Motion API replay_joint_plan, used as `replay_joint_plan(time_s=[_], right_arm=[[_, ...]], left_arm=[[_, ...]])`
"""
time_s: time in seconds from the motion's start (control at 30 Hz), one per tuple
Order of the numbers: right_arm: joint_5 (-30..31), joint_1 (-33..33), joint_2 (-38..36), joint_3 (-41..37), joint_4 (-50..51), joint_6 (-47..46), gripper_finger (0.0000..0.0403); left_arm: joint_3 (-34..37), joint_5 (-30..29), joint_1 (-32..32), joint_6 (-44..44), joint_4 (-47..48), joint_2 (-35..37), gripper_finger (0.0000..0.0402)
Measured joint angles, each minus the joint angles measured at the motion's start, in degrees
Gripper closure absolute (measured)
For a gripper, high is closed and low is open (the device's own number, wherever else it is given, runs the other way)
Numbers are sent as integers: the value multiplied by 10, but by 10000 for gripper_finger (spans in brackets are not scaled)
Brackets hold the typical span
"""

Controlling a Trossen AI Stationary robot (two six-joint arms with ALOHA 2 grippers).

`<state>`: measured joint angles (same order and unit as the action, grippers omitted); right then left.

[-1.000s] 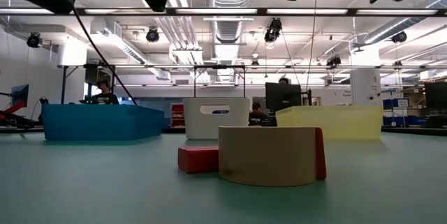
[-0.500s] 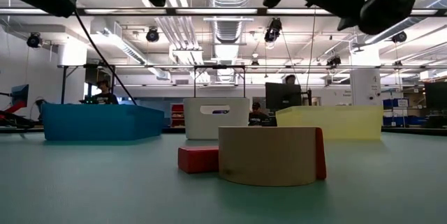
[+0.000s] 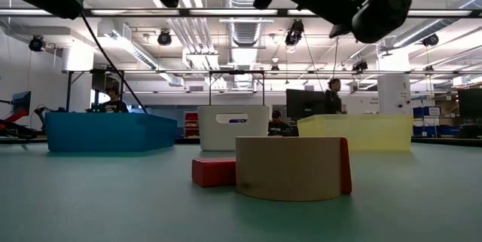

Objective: Sort & place blocks by color
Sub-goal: Put the top left orange block into the white bin

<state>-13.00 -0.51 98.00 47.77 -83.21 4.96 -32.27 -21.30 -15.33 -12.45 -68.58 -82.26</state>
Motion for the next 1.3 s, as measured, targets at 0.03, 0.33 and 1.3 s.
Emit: replay_joint_plan(time_s=[0.03,0.33,1.3], right_arm=[[-7,0,4,6,1,-1,184],[-25,0,15,47,28,1,207],[-8,19,-83,88,358,-35,283]], left_arm=[[0,0,0,0,0,0,274],[0,-1,0,0,1,0,274],[4,-23,0,3,239,100,173]])
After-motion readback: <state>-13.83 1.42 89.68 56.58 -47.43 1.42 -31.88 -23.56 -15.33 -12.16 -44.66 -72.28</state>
